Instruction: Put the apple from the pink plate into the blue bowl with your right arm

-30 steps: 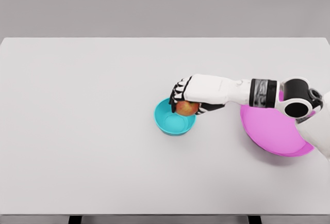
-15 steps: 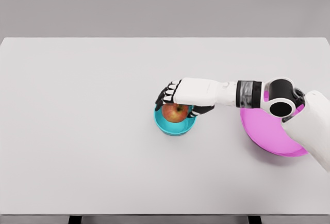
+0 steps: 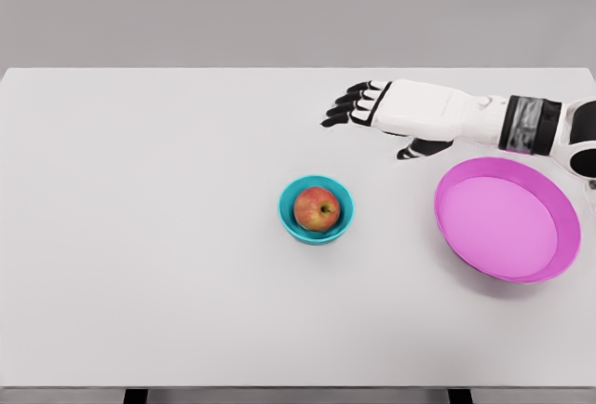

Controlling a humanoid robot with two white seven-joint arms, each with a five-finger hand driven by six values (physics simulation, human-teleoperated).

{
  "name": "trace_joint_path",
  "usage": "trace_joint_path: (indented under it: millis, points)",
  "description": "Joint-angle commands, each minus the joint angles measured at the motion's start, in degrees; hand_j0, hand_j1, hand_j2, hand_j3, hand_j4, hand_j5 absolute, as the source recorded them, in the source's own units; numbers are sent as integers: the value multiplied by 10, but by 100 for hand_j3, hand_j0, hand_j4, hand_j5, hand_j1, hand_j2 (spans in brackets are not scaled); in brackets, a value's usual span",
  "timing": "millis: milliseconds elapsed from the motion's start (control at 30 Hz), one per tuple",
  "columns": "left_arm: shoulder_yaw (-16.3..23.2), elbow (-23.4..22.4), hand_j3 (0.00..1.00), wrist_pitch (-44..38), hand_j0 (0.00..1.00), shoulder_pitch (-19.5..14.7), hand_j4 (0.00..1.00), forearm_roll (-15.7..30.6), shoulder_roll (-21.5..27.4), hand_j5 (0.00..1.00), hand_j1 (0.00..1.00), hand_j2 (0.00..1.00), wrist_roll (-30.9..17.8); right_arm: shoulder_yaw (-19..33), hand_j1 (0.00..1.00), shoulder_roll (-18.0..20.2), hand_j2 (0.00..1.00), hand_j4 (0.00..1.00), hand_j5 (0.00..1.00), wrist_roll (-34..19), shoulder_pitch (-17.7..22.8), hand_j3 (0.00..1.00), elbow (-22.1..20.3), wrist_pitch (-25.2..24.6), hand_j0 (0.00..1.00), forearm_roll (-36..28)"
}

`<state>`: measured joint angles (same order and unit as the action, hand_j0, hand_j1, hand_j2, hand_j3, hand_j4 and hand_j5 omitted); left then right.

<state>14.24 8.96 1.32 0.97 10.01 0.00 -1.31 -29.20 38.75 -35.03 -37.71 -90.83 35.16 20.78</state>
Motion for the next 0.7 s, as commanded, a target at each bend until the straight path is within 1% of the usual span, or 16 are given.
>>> trace_joint_path:
  millis: [0,67,133,167,233,267,300,467,667]
  points:
    - [0,0,100,0,100,0,100,0,0,100,100,100,0,39,100,52,100,100,100,0,0,100,-5,-2,100,-9]
    - [0,0,100,0,100,0,100,0,0,100,100,100,0,62,100,79,100,100,100,0,17,100,7,-2,100,-10]
    - [0,0,100,0,100,0,100,0,0,100,100,100,0,110,100,81,100,100,100,0,46,100,27,-2,100,-10]
    - [0,0,100,0,100,0,100,0,0,100,100,100,0,128,100,73,100,100,100,0,49,100,33,-2,100,-10]
    - [0,0,100,0,100,0,100,0,0,100,100,100,0,203,100,4,100,100,100,0,90,100,42,-2,100,-24]
    - [0,0,100,0,100,0,100,0,0,100,100,100,0,259,100,-40,100,100,100,0,115,100,39,-2,100,-24]
    - [0,0,100,0,100,0,100,0,0,100,100,100,0,290,100,-63,100,100,100,0,130,100,37,-2,100,-24]
    - [0,0,100,0,100,0,100,0,0,100,100,100,0,291,100,-70,100,100,100,0,156,100,39,-2,100,-23]
    - [0,0,100,0,100,0,100,0,0,100,100,100,0,293,100,-66,100,100,100,0,172,100,42,-2,100,-22]
